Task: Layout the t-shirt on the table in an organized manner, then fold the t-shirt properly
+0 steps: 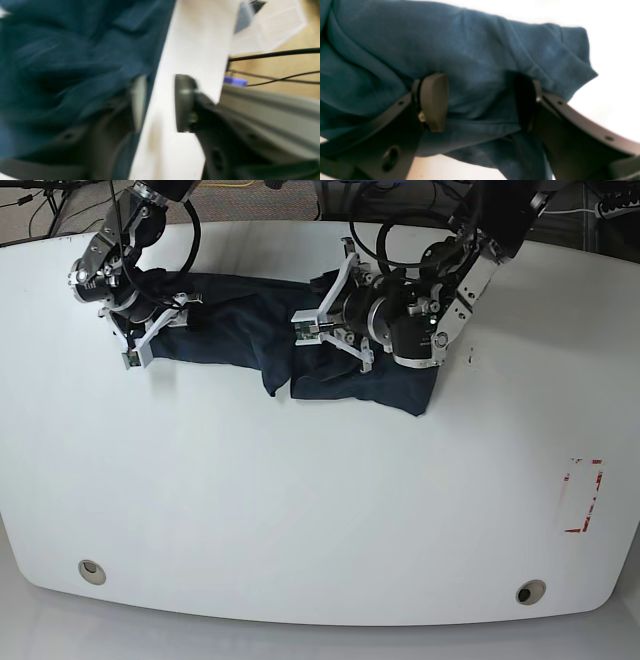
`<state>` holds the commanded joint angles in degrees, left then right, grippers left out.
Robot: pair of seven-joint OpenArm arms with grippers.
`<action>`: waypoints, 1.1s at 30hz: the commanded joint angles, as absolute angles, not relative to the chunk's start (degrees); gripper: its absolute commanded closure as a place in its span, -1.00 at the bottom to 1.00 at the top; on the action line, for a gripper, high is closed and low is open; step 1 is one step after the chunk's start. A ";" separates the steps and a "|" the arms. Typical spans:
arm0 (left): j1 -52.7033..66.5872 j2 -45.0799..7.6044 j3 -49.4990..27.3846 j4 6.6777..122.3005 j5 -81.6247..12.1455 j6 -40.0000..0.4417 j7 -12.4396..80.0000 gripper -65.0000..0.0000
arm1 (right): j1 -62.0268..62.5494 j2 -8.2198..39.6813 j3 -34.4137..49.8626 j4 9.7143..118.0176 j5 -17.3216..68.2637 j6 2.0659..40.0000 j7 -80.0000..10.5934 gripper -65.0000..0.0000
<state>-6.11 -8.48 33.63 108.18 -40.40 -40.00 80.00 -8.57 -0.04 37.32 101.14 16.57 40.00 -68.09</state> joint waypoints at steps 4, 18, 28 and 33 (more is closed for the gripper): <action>-7.78 -8.57 28.35 109.05 -45.76 -40.00 80.00 0.12 | -8.57 -0.13 37.32 101.14 16.57 40.00 -68.09 -0.23; -10.95 -8.57 5.93 99.38 -42.86 -40.00 80.00 0.12 | -8.57 -0.13 37.49 97.71 16.84 40.00 -68.09 -0.23; -9.54 -9.63 15.96 95.69 -42.95 -40.00 80.00 0.12 | -8.48 -0.13 37.41 97.71 16.84 40.00 -68.09 -0.23; -8.92 -9.80 24.04 96.66 -46.02 -40.00 80.00 0.12 | -8.04 -0.13 37.41 97.71 16.84 40.00 -68.09 -0.23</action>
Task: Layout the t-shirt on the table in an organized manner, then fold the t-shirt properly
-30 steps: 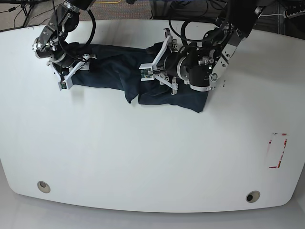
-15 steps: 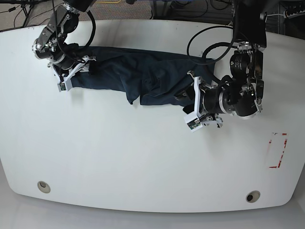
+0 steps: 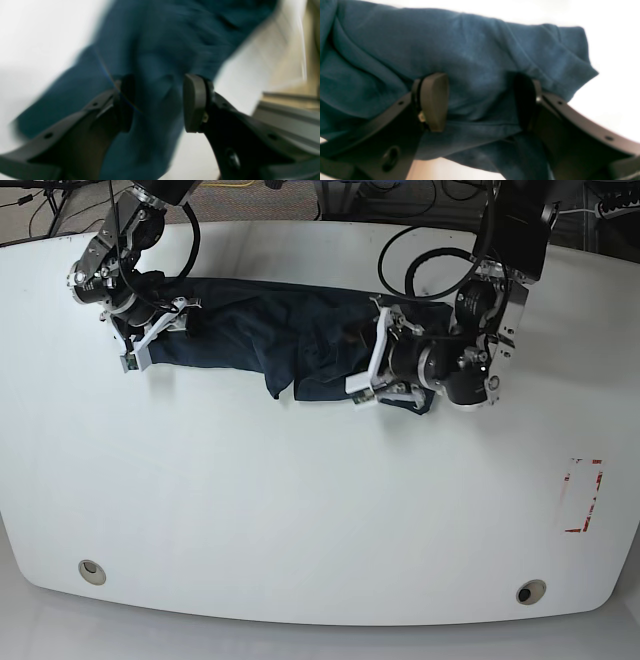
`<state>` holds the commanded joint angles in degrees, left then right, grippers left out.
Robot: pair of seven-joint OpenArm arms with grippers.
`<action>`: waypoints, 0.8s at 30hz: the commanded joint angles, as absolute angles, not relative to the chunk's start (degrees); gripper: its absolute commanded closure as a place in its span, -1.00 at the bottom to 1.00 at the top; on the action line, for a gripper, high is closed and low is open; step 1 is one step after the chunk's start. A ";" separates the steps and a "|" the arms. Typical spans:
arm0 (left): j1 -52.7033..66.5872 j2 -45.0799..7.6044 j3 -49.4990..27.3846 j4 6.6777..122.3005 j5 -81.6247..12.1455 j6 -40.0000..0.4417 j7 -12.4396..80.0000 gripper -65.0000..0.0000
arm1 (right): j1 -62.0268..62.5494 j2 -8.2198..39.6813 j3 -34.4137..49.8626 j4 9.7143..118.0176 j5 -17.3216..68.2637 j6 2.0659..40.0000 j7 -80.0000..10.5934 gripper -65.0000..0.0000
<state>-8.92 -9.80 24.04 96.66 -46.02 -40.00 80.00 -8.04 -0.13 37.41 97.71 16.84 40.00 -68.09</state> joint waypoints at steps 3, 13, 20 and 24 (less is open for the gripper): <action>-9.27 -9.63 29.41 96.31 -49.10 -40.00 80.00 0.12 | -7.87 -0.13 37.41 97.71 16.66 40.00 -68.09 -0.23; -15.25 -9.80 34.15 96.57 -58.68 -40.00 80.00 0.12 | -7.69 -0.04 37.41 97.71 16.66 40.00 -68.09 -0.23; -17.80 -12.35 23.78 96.31 -60.62 -40.00 80.00 0.12 | -7.69 -0.04 37.41 97.71 16.66 40.00 -68.09 -0.23; -17.27 -14.11 16.66 96.13 -56.40 -40.00 78.81 0.12 | -7.69 -0.04 37.41 97.71 16.66 40.00 -68.09 -0.23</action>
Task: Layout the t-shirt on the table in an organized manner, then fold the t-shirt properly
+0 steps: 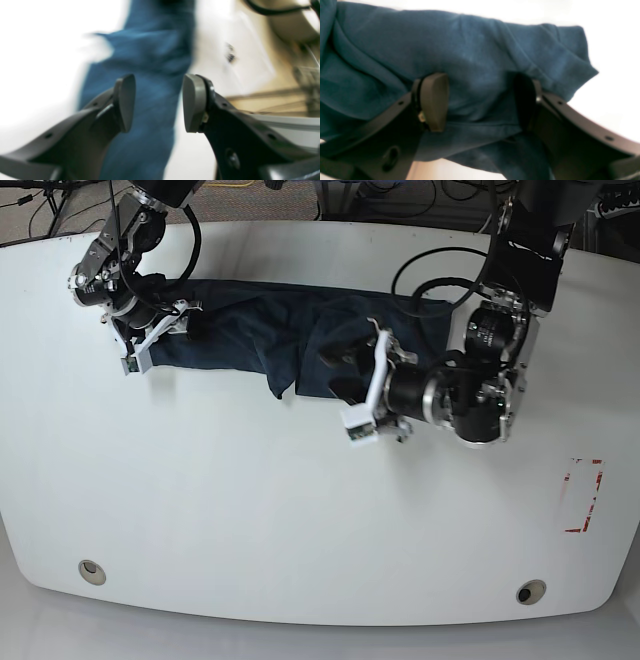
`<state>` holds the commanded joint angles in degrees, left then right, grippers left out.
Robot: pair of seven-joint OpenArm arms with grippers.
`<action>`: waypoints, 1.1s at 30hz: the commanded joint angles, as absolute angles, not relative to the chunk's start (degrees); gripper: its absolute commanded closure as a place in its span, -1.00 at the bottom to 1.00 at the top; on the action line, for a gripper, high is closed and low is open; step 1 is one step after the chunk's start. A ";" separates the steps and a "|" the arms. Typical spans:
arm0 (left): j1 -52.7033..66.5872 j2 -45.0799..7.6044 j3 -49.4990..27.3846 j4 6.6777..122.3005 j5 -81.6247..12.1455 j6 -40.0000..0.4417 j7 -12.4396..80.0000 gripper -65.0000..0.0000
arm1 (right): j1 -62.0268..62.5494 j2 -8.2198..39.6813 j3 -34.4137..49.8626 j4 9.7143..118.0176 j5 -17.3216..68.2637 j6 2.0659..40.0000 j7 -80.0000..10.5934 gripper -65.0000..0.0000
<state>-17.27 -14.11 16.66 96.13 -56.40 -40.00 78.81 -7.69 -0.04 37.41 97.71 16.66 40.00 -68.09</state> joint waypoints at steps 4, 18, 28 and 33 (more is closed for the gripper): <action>-13.67 -15.43 9.45 96.13 -49.45 -40.00 78.55 0.21 | -7.69 -0.04 37.41 97.71 16.57 40.00 -68.09 -0.23; -3.82 -15.34 3.21 96.13 -36.26 -40.00 76.18 0.86 | -7.08 -0.04 37.41 97.71 16.66 40.00 -68.09 -0.23; -0.75 -15.25 3.30 92.70 -28.79 -40.00 70.02 0.85 | -6.37 -0.13 37.32 100.88 17.01 40.00 -68.35 -0.23; -3.21 -15.34 3.30 83.65 -28.53 -40.00 68.00 0.85 | -3.91 -2.42 37.93 106.42 19.21 40.00 -72.04 -0.26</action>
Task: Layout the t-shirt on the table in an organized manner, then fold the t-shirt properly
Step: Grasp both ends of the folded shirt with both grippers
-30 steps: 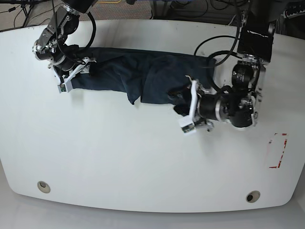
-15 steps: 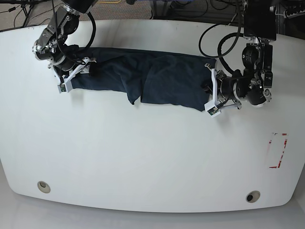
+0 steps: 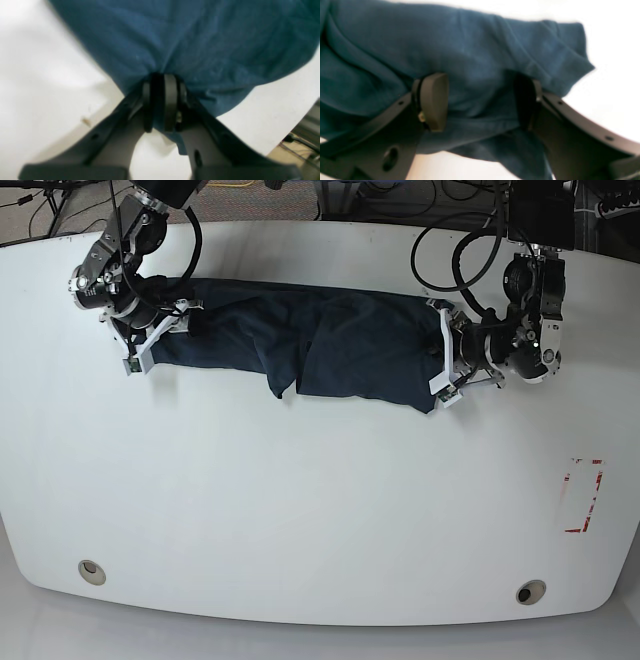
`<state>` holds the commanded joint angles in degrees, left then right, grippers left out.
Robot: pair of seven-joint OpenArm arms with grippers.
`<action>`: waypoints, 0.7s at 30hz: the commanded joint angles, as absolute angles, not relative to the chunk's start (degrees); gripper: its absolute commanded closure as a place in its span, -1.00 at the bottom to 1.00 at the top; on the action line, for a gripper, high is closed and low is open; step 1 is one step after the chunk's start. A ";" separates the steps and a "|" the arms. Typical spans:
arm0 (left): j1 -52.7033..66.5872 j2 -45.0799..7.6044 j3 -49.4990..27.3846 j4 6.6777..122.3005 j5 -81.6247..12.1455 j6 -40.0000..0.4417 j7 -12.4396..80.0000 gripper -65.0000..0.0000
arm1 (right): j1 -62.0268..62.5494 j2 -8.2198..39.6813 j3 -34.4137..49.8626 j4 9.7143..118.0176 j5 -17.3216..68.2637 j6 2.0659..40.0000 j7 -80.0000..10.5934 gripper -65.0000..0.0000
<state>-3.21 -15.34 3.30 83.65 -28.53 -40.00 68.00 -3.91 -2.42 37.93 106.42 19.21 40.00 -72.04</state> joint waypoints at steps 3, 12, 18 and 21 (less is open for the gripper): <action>-4.62 -15.60 3.30 78.37 -28.53 -40.00 65.89 0.85 | -2.07 -2.42 38.81 108.62 22.37 40.00 -75.38 -0.27; -4.88 -16.66 3.30 74.24 -28.35 -40.00 65.19 0.85 | 2.68 -2.59 50.51 109.32 29.05 40.00 -80.00 -0.91; -4.88 -16.66 3.21 74.24 -28.35 -40.00 65.10 0.85 | 2.24 -0.31 57.36 105.54 35.21 40.00 -80.00 -1.00; -4.88 -16.66 3.21 74.24 -28.35 -40.00 65.10 0.85 | 0.57 2.59 59.91 99.82 40.40 40.00 -80.00 -1.00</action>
<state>-4.88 -16.66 3.21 74.24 -28.35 -40.00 65.10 0.57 2.59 59.91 99.82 40.40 40.00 -80.00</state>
